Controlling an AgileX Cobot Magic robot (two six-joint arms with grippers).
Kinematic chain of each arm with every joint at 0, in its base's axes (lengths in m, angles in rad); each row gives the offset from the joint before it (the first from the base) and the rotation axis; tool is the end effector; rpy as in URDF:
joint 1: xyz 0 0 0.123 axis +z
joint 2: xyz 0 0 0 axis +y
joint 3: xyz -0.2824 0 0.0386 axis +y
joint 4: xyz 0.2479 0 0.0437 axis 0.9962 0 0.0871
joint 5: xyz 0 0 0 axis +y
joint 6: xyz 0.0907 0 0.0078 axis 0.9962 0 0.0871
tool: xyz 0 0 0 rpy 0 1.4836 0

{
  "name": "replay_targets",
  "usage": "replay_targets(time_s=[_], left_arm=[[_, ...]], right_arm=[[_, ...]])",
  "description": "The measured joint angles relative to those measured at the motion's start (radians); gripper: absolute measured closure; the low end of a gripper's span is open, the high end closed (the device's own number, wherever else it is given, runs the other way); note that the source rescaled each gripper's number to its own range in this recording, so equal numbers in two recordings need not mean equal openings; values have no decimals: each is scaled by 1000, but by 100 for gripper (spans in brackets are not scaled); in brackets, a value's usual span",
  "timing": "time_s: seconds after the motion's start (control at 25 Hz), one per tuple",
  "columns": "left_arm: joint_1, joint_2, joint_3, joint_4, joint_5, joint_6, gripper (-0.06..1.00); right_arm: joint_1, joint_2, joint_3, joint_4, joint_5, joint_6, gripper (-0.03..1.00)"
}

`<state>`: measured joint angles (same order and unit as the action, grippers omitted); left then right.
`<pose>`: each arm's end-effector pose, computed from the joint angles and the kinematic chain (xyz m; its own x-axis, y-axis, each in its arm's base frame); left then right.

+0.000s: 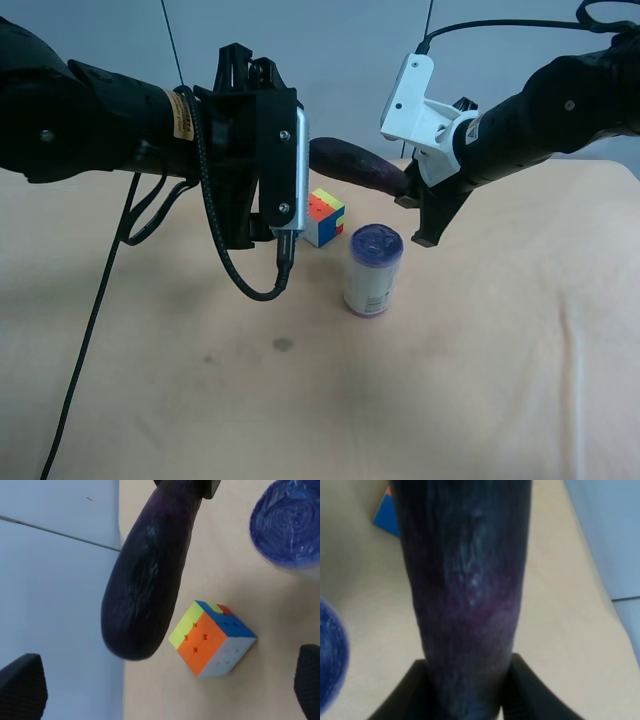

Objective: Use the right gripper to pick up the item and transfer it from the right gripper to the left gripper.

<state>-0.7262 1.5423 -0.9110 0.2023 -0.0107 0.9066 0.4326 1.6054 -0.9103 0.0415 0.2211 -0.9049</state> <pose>0.2502 -0.2224 0.2489 0.4262 0.8188 -0.3847 0.6370 0.0303 0.7703 0.2976 0.1383 0.2115 -0.1112 -0.8892 -0.4437 -0.7848 0.3525 -0.5097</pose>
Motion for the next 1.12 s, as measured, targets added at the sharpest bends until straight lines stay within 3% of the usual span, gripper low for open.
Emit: replay_targets(time_s=[0.44,0.8,1.12], left_arm=[[-2,114,-27,0,-142,14,-6],[-2,175,-150,0,-155,15,-6],[-2,248,-158,0,-154,21,-6]], right_arm=[[0,0,0,0,-1,0,97],[0,0,0,0,-4,0,97],[0,0,0,0,-5,0,97]])
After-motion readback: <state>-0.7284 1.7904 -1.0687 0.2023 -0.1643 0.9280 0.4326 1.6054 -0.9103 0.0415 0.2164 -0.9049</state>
